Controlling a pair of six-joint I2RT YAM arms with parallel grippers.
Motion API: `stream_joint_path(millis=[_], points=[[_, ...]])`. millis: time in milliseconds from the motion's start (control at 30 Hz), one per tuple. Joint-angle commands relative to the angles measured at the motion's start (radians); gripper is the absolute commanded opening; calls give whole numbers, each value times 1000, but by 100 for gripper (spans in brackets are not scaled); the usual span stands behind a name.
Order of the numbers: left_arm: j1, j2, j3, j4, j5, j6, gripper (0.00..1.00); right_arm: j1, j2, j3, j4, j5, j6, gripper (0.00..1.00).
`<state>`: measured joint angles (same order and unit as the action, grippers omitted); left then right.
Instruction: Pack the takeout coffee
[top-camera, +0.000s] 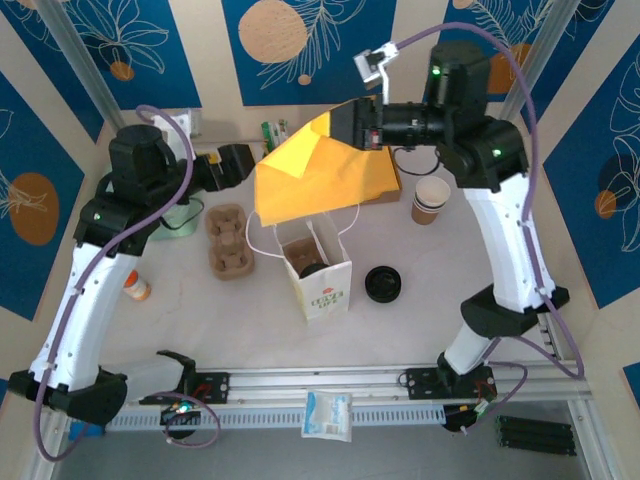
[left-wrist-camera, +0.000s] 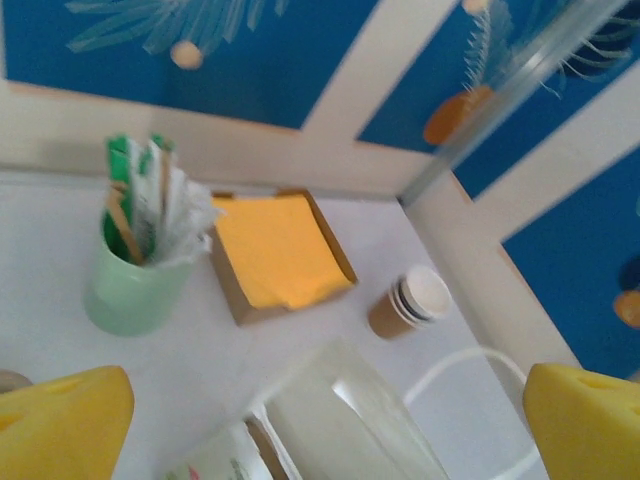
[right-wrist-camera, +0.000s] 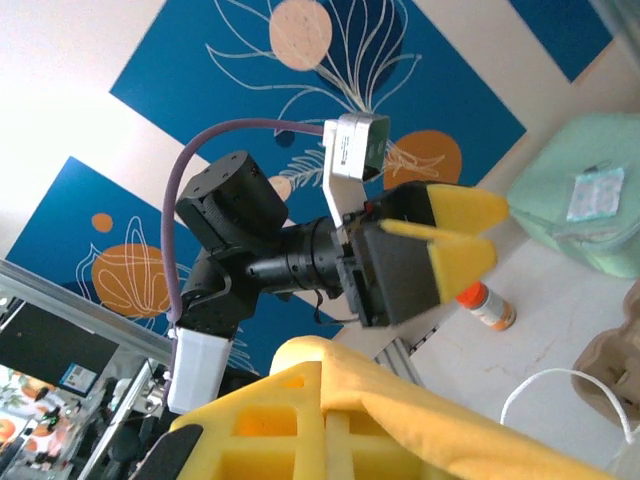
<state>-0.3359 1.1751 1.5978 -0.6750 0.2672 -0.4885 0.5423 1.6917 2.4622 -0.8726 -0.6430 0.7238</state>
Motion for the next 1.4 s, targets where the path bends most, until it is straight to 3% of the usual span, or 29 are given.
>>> stream_joint_path(millis=[0, 200, 533, 1067, 1367], points=[[-1, -67, -61, -6, 154, -25, 99, 47, 36, 45, -48, -23, -18, 0], [-6, -157, -155, -15, 192, -47, 99, 96, 59, 4, -57, 7, -42, 0], [-30, -201, -244, 25, 241, -87, 99, 95, 60, -82, -70, 20, -68, 0], [-90, -173, -297, 79, 254, -100, 99, 11, 55, -241, -7, -106, -64, 0], [-122, -154, -323, 101, 271, -110, 99, -64, 95, -216, -46, -177, -111, 0]])
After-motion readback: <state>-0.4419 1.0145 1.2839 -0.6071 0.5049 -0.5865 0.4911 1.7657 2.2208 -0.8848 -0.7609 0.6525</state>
